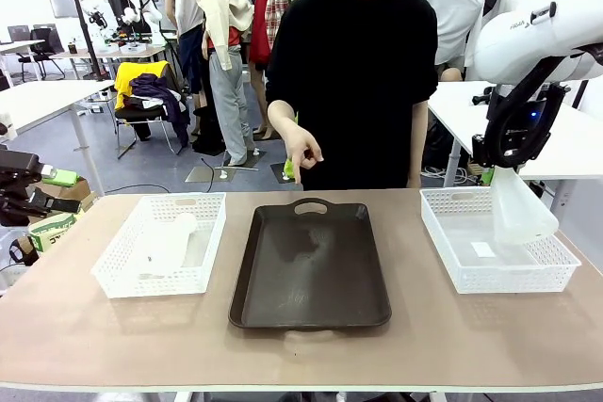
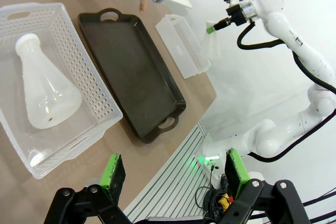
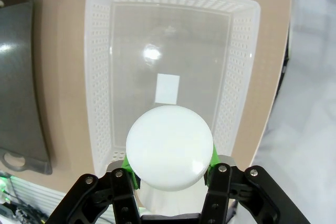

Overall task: Prepare the laboratory tools.
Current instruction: While moving the picked Big flask to the Handle tray indicated by the person, stop as directed by the person.

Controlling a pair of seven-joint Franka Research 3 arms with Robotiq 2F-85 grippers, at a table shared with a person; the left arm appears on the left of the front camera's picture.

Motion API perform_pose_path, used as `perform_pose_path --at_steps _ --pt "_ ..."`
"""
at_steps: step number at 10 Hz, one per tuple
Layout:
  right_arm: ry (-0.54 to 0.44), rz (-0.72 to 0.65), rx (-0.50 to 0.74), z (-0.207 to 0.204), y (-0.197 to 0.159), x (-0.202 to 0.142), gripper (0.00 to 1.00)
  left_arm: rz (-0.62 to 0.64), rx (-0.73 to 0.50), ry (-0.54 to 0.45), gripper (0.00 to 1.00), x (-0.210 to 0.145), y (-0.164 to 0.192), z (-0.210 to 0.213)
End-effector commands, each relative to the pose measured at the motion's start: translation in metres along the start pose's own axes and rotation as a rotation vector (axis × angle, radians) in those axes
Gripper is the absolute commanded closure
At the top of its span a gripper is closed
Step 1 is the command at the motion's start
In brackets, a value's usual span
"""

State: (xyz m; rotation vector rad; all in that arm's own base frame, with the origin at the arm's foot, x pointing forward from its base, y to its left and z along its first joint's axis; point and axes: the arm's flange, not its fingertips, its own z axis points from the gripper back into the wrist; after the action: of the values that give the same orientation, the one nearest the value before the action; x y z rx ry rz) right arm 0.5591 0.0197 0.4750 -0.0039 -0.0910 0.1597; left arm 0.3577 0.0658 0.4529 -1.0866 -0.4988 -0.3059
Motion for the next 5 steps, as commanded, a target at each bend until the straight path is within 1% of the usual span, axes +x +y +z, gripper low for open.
perform_pose_path --at_steps 1,3,4,5 --pt "-0.022 0.05 0.113 0.026 0.015 0.001 1.0 -0.018 -0.017 -0.018 0.0 0.001 0.0 0.0" --pt "-0.081 0.087 0.131 0.066 0.041 0.001 1.0 -0.018 -0.017 -0.018 0.0 0.001 0.0 0.0" --pt "-0.106 0.121 0.137 0.085 0.06 0.001 1.0 -0.018 -0.017 -0.018 0.0 0.001 0.0 0.0" --pt "-0.132 0.172 0.157 0.103 0.087 0.001 1.0 -0.018 -0.017 -0.018 0.0 0.001 0.0 0.0"
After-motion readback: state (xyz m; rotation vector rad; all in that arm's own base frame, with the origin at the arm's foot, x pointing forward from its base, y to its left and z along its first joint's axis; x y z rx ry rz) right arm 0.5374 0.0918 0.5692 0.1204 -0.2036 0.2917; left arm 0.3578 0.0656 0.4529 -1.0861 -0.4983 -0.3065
